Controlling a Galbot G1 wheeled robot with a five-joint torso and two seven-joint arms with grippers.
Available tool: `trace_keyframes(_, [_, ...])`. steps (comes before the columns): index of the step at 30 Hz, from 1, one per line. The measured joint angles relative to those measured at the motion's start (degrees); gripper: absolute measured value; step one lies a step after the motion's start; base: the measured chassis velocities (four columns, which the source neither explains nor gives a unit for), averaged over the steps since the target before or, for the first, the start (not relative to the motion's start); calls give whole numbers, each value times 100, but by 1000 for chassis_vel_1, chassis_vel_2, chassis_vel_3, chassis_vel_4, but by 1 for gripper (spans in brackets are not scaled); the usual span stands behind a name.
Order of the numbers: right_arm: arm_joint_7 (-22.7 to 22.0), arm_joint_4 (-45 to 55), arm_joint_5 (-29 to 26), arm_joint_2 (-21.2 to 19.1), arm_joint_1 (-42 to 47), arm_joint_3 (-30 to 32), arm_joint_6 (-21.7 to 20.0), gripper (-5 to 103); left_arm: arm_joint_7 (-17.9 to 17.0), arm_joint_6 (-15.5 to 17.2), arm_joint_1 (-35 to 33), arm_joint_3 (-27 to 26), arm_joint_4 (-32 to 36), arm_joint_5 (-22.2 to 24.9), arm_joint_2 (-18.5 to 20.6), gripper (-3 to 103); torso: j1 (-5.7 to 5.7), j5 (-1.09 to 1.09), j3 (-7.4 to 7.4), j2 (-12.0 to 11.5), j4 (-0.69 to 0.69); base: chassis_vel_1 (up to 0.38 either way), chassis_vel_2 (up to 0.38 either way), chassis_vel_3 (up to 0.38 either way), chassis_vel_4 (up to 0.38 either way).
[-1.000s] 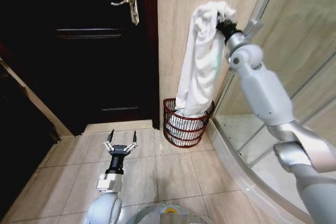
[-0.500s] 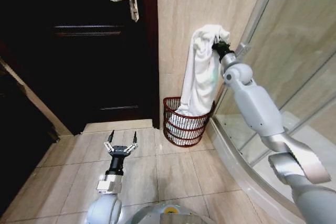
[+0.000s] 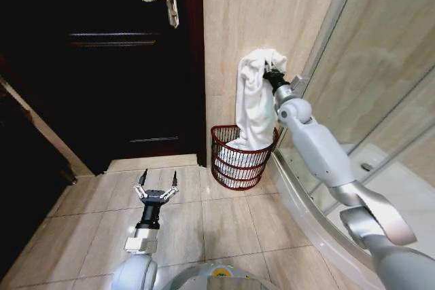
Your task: Discard the used towel into the hamper.
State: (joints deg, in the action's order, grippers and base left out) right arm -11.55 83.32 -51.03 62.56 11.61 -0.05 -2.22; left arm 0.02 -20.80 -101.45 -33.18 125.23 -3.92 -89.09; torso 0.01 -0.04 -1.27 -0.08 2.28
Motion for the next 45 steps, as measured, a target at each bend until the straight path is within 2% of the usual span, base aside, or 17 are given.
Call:
trace_keyframes(8, [-12, 164, -52, -65, 551, 219, -118, 14, 8, -5, -6, -2, -3, -25, 6, 100, 0, 5, -5, 0, -5, 0, 0, 0, 0])
trace_keyframes(16, [-11, 314, -195, 17, 1064, 344, -121, 14, 14, -17, -36, -2, -23, -43, 2, 100, -1, 4, -10, 0, -2, 0, 0, 0, 0])
trace_keyframes(25, [-17, 542, 3, -26, 1315, 400, -231, 14, -62, -26, 79, 12, -103, -16, 29, 100, -1, 3, -12, 2, -3, 0, 0, 0, 0])
trace_keyframes(32, [-312, 847, -43, -90, 1634, 419, -724, 14, -66, -41, 88, 21, -157, -3, 43, 100, -1, 4, -13, 4, -2, 0, 0, 0, 0])
trace_keyframes(35, [-451, 908, -195, -185, 1801, 440, -1342, 14, -67, -42, 87, 8, -162, 15, 68, 100, -1, 4, -14, 4, -3, 0, 0, 0, 0])
trace_keyframes(36, [-451, 908, -195, -185, 1801, 440, -1342, 14, -67, -42, 87, 8, -162, 15, 68, 100, -1, 4, -14, 4, -3, 0, 0, 0, 0])
trace_keyframes(39, [-666, 948, -597, -246, 1863, 461, -2084, 14, -76, -40, 91, -8, -162, 30, 72, 100, -1, 3, -15, 5, -3, 0, 0, 0, 0])
trace_keyframes(40, [-666, 948, -597, -246, 1863, 461, -2084, 14, -76, -40, 91, -8, -162, 30, 72, 100, -1, 3, -15, 5, -3, 0, 0, 0, 0])
trace_keyframes(43, [-692, 909, -671, -290, 1935, 436, -2544, 14, -82, -26, 87, -17, -114, 59, 73, 100, -1, 3, -15, 6, -2, 0, 0, 0, 0])
trace_keyframes(45, [-698, 892, -673, -291, 1953, 416, -2645, 14, -81, -21, 86, -18, -98, 65, 75, 100, -1, 4, -15, 6, -2, 0, 0, 0, 0])
